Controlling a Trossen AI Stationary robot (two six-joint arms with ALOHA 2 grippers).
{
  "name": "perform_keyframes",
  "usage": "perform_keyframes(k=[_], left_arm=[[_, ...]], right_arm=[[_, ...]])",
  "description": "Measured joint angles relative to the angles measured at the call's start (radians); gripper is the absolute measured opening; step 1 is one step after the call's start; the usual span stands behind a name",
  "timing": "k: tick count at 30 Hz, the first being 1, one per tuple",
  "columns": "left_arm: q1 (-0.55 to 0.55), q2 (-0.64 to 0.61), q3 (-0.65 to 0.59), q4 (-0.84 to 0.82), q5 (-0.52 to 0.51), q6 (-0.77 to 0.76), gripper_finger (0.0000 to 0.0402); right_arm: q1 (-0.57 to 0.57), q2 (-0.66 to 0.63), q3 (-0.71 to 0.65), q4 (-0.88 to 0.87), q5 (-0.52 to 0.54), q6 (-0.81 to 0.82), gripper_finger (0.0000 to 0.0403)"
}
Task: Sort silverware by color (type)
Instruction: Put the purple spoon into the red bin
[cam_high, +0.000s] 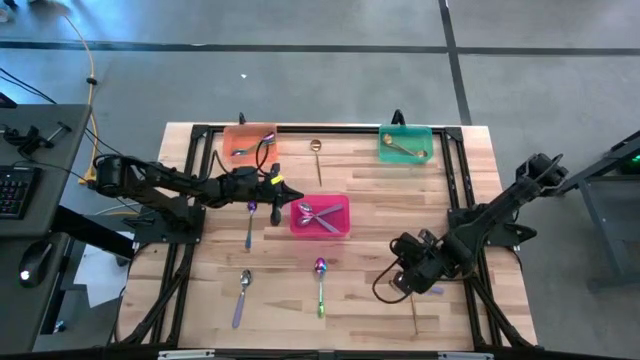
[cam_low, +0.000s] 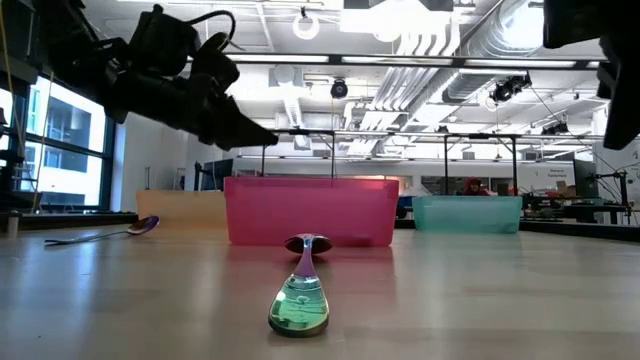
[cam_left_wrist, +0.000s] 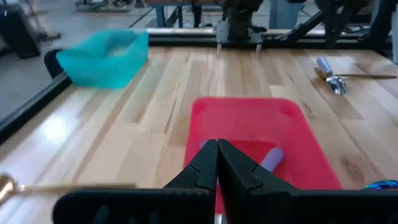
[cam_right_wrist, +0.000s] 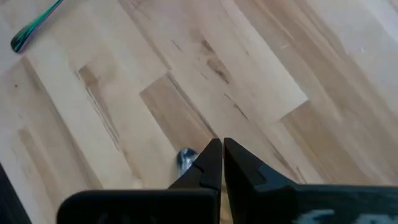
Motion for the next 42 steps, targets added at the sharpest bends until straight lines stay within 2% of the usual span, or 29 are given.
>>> perform_keyframes(k=[16,20,26,29,33,37,42], left_arm=[[-0.064,-0.001,-0.031,0.016,-0.040,0.062,0.0000],[-0.069,0.000,-0.031,0.016,-0.040,0.061,0.0000],[-0.069,-0.001,-0.031,0.015,-0.040,0.063,0.0000],[-0.072,-0.001,-0.031,0.015,-0.039,0.063,0.0000],[-0.082,-0.001,-0.031,0.014,-0.037,0.080,0.0000],[-0.089,-0.001,-0.031,0.013,-0.037,0.096,0.0000],[-0.089,-0.001,-0.031,0.012,-0.037,0.090,0.0000]], right_arm=[[0.070,0.014,0.000,0.034,-0.079,0.183,0.0001],[0.070,0.066,0.029,0.032,-0.102,0.202,0.0001],[0.070,0.183,0.146,-0.025,-0.152,0.246,0.0004],[0.072,0.244,0.212,-0.075,-0.198,0.284,0.0028],[0.088,0.322,0.288,-0.175,-0.267,0.287,0.0089],[0.134,0.362,0.301,-0.266,-0.323,0.262,0.0140],[0.197,0.363,0.254,-0.250,-0.302,0.261,0.0157]])
